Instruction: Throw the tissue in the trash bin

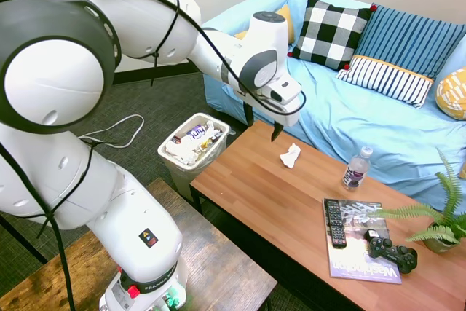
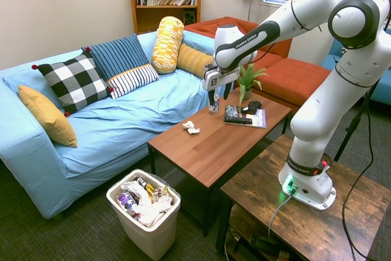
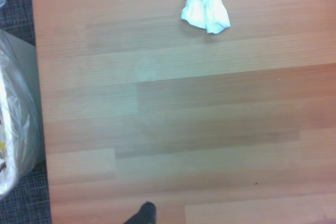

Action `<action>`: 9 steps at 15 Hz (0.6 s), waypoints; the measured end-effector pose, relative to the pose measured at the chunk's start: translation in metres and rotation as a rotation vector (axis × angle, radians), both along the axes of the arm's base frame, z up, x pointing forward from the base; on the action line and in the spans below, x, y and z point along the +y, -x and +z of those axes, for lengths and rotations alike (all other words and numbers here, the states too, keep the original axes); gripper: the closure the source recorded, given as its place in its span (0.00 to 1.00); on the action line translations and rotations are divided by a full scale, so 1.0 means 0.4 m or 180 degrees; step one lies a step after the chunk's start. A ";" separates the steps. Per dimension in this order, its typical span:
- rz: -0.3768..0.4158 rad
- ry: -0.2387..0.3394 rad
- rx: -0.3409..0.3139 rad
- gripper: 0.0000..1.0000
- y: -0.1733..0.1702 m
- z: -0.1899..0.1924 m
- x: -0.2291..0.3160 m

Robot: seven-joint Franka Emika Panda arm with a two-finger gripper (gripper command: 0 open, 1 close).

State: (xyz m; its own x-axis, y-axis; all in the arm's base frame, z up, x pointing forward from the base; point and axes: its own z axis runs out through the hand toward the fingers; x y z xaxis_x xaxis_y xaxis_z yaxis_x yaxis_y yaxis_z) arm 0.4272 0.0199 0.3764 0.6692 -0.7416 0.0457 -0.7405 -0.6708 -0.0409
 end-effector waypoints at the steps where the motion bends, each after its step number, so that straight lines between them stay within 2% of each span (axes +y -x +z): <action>1: 0.0000 -0.0001 0.0002 0.00 -0.002 0.001 0.000; 3: -0.0052 -0.0002 0.0015 0.00 -0.005 -0.017 0.003; 6: -0.0220 0.0077 -0.0103 0.00 -0.044 -0.098 0.026; 9: -0.0367 0.0103 -0.0127 0.00 -0.137 -0.189 0.020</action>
State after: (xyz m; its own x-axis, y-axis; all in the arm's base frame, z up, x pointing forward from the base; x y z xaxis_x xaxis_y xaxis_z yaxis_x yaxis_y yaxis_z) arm 0.4821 0.0277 0.3008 0.5768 -0.8113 0.0957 -0.8111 -0.5827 -0.0513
